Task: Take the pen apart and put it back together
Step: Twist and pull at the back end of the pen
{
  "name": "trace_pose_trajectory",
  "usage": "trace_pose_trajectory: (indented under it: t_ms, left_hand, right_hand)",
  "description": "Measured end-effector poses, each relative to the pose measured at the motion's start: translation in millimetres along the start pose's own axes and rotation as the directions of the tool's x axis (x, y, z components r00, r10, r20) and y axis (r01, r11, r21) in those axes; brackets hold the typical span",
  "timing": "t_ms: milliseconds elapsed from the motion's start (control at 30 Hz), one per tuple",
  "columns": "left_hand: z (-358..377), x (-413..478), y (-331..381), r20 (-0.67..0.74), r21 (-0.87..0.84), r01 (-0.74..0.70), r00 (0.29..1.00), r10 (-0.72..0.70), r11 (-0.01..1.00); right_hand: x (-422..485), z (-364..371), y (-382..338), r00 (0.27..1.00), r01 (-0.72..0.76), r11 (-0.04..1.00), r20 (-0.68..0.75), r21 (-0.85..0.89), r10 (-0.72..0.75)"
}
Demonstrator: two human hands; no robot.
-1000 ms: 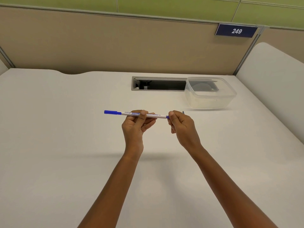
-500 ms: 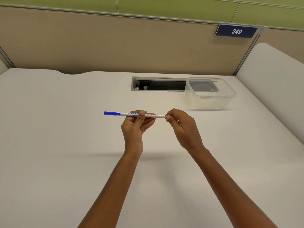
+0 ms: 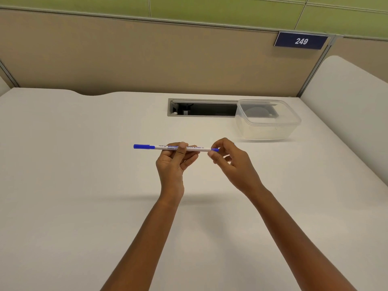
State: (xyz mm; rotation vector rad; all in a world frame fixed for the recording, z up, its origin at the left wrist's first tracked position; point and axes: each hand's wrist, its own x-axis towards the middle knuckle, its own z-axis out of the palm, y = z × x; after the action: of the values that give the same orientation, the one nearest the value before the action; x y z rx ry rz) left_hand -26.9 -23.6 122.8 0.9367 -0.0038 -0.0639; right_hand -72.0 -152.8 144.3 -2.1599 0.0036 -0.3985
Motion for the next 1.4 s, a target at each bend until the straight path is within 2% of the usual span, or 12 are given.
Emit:
trace_pose_trajectory:
  t_ms: [133, 200, 333, 467, 567, 633, 700, 967, 1067, 1200, 1267, 1400]
  left_hand:
    - [1.1, -0.3, 0.2, 0.01, 0.002, 0.006, 1.0, -0.006, 1.0]
    - [1.7, -0.7, 0.4, 0.023, -0.005, 0.005, 1.0, -0.005, 1.0]
    - [1.5, -1.6, 0.6, 0.039, -0.002, -0.002, 0.999, 0.002, 1.0]
    - [1.2, -2.1, -0.7, 0.026, 0.01, -0.002, 1.0, 0.002, 1.0]
    - [-0.7, -1.2, -0.3, 0.006, 0.013, -0.007, 1.0, 0.007, 1.0]
    - [-2.1, -0.1, 0.9, -0.009, 0.006, -0.01, 1.0, 0.011, 1.0]
    - [-2.5, 0.8, 1.9, -0.022, 0.006, -0.013, 1.0, 0.013, 1.0]
    - [0.0, 0.7, 1.7, -0.015, 0.002, 0.002, 1.0, -0.002, 1.0]
    - [1.4, 0.5, 1.6, 0.001, -0.002, -0.007, 1.0, 0.007, 1.0]
    - [3.2, -0.8, 2.0, 0.007, -0.003, -0.011, 1.0, 0.011, 1.0]
    - [3.4, -0.4, 2.3, 0.002, -0.008, -0.011, 1.0, 0.011, 1.0]
    - [1.6, 0.7, 3.8, -0.006, -0.021, -0.016, 1.0, 0.015, 1.0]
  right_hand:
    - [-0.7, -0.6, 1.5, 0.991, 0.105, 0.986, -0.066, -0.127, -0.114]
    - [-1.0, -0.9, 0.8, 0.992, 0.091, 0.991, -0.082, -0.095, -0.099]
    - [0.9, 2.4, -0.5, 0.996, -0.024, 0.993, -0.078, 0.117, 0.033]
    - [6.2, 5.6, -2.0, 0.974, -0.221, 0.93, 0.017, 0.293, 0.226]
    - [4.2, 4.4, -2.6, 0.972, -0.235, 0.96, 0.052, 0.152, 0.23]
    - [0.5, 3.0, -1.5, 0.989, -0.144, 0.989, 0.016, 0.04, 0.144]
    - [-1.7, 2.4, -0.8, 0.998, -0.059, 0.998, -0.016, 0.009, 0.059]
    - [-0.8, 1.6, -1.2, 0.979, 0.125, 0.975, -0.133, -0.184, -0.151]
    - [-0.6, 2.7, -1.9, 0.979, 0.108, 0.986, -0.157, -0.123, -0.127]
    - [2.2, 4.5, -4.6, 0.986, -0.091, 0.986, -0.123, 0.139, 0.108]
    - [3.3, 5.7, -5.9, 0.981, -0.136, 0.966, -0.106, 0.218, 0.162]
    - [0.9, 4.4, -2.8, 0.992, -0.06, 0.998, -0.107, 0.035, 0.064]
